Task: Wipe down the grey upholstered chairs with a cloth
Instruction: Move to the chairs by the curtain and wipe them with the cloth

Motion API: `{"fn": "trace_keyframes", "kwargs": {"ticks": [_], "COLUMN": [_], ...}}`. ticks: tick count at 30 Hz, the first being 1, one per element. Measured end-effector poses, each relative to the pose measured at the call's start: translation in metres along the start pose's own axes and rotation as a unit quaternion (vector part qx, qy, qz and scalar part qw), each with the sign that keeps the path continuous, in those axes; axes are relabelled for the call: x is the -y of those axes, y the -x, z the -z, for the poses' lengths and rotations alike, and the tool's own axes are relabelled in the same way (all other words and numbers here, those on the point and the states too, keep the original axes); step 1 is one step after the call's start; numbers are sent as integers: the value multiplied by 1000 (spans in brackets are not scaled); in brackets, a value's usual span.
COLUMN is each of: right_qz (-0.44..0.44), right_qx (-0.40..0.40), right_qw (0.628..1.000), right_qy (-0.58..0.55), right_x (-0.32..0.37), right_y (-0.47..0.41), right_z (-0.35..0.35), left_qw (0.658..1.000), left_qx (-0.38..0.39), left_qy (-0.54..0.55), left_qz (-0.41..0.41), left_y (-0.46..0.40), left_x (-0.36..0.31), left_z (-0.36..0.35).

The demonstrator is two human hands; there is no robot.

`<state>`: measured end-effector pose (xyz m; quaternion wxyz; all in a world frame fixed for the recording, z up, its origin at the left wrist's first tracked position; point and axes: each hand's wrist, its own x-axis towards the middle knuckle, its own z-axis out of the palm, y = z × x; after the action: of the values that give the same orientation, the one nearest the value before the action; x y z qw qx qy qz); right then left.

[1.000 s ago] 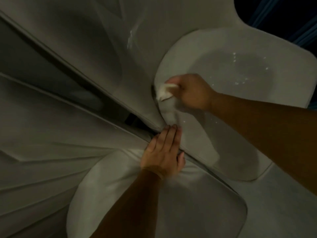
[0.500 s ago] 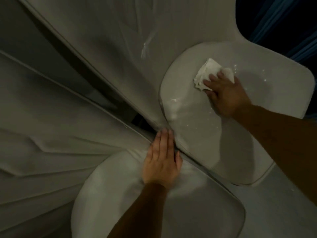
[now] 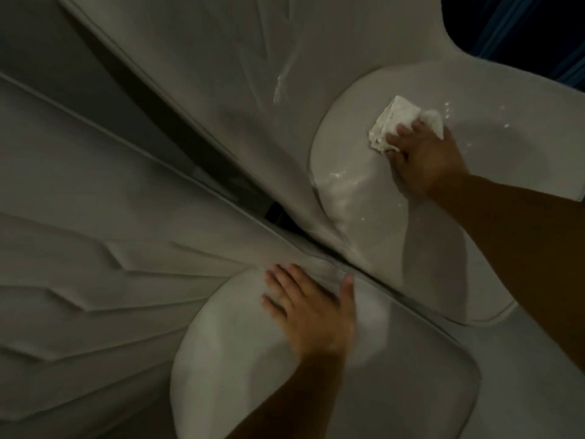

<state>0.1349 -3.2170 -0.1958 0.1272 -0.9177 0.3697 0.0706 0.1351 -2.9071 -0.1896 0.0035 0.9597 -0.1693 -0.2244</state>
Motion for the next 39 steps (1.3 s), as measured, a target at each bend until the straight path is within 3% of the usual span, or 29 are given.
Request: {"fn": "trace_keyframes", "kwargs": {"ticks": [3,8,12,16,19,22,25,27,31,35,37,39], "right_qz": [9,-7,-24,-82,-115,-32,101,187,341,303,300,250], "right_qx": [67,135,-7,-179,-203,-103,-33,-36,2,123,76,-46], "right_qw": [998,991,1000,979,959,972,994,981,940,944,951,966], "right_qy": [-4,-19,15,-53,-163,-209,-35,23,-7,-44,-24,-48], "right_x": [4,6,17,20,39,79,110,107,76,55,44,36], "right_y": [-4,1,21,6,-36,-57,-31,2,47,63,63,56], "right_z": [14,33,33,31,34,18,-13,-25,-13,18,25,28], "left_qw": [991,980,981,978,975,975,975,972,969,969,968,970], "left_qx": [13,11,-13,-65,-92,-105,-117,-132,-143,-151,-148,-141], "left_qy": [30,79,65,88,104,100,101,106,122,122,124,123], "left_qz": [127,184,185,179,171,169,162,161,158,156,161,157], "left_y": [-13,-16,-17,-16,-17,-20,-21,-22,-19,-17,-17,-18], "left_x": [-12,-32,-31,-33,-35,-35,-31,-31,-34,-34,-35,-37], "left_z": [8,7,1,-7,-12,-18,-22,-22,-20,-18,-17,-16]}}
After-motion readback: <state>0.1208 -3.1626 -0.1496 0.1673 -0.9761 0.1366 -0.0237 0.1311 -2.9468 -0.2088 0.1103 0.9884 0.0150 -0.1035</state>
